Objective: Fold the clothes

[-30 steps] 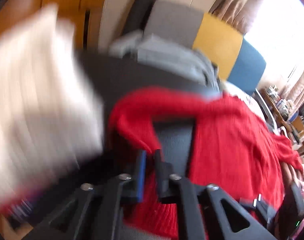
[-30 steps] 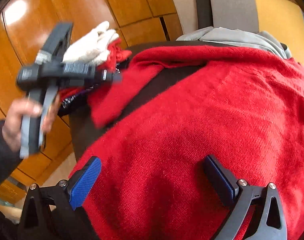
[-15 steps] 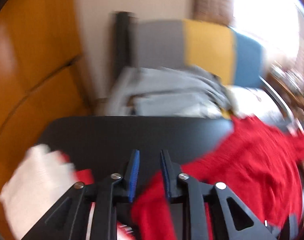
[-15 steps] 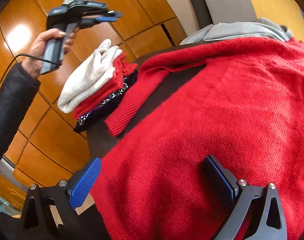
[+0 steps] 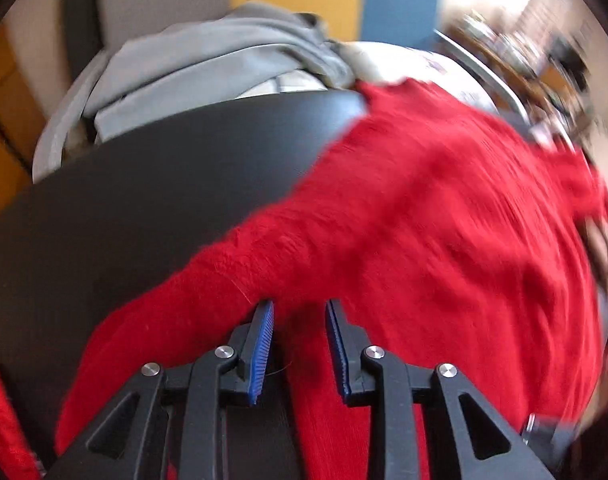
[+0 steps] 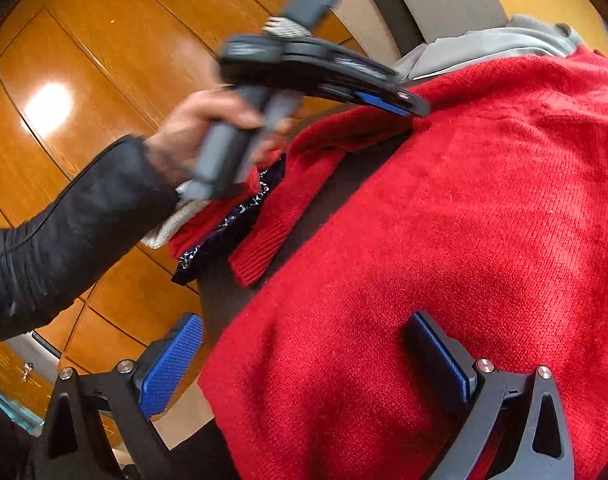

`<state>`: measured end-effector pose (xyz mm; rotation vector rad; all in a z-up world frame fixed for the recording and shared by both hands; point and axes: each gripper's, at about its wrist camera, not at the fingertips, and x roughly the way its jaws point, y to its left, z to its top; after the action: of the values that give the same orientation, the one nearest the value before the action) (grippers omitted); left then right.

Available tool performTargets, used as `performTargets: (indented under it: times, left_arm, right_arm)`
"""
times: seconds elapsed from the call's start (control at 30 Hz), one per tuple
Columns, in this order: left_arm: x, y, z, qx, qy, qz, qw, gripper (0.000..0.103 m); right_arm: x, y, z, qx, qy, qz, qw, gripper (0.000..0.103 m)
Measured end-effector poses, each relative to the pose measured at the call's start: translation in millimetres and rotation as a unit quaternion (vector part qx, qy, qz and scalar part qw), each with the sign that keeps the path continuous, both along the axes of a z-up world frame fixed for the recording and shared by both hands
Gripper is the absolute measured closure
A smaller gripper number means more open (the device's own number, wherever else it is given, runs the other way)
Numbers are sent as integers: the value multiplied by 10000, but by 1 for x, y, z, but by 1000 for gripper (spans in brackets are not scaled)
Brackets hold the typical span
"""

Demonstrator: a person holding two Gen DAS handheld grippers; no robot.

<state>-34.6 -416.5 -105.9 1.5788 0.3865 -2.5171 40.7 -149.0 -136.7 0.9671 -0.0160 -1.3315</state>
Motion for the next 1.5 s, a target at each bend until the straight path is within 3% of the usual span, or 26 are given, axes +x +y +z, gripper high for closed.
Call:
performTargets:
  times: [0.1, 0.2, 0.3, 0.33, 0.47, 0.63, 0.8, 0.93, 1.07, 1.23, 1.47, 1.5]
  left_arm:
    - [-16, -35, -8, 91, 72, 732, 9973, 76]
    - [-30, -69, -14, 69, 131, 1475, 9890, 77]
    - [-27, -71, -6, -78, 62, 1754, 9844, 79]
    - [-25, -69, -2, -124, 84, 1793, 9837, 80]
    - [-3, -22, 26, -181, 670, 1149, 9909, 78]
    - [13, 41, 17, 79, 916, 596, 9940, 77]
    - [46, 57, -4, 530, 1045, 1034, 9877, 77]
    - [72, 55, -14, 715, 1195, 1311, 9815, 76]
    - [89, 67, -21, 493, 1219, 1220, 9838, 76]
    - [104, 73, -30, 229, 1413, 1122, 9833, 76]
    - [140, 72, -30, -97, 1368, 1304, 9819, 76]
    - [145, 73, -30, -190, 1343, 1317, 9820, 75]
  right_arm:
    - [3, -2, 0, 53, 93, 32, 9999, 0]
    - [5, -4, 0, 91, 139, 103, 9998, 0]
    - [3, -4, -1, 70, 61, 131, 9999, 0]
    - [2, -4, -1, 56, 34, 140, 9999, 0]
    - [-2, -2, -2, 4, -52, 173, 9998, 0]
    - [0, -2, -2, 45, 10, 178, 9998, 0]
    - [-1, -1, 3, 203, -9, 54, 9998, 0]
    - [-19, 31, 35, 279, 287, -656, 9970, 0]
    - [-63, 89, 54, 710, 934, -1894, 9749, 0]
    - [-58, 126, 32, 1239, 1416, -2369, 9531, 0]
    - [-52, 176, 2, 1936, 2047, -2963, 9126, 0]
    - [-53, 177, 3, 1930, 2045, -2897, 9149, 0]
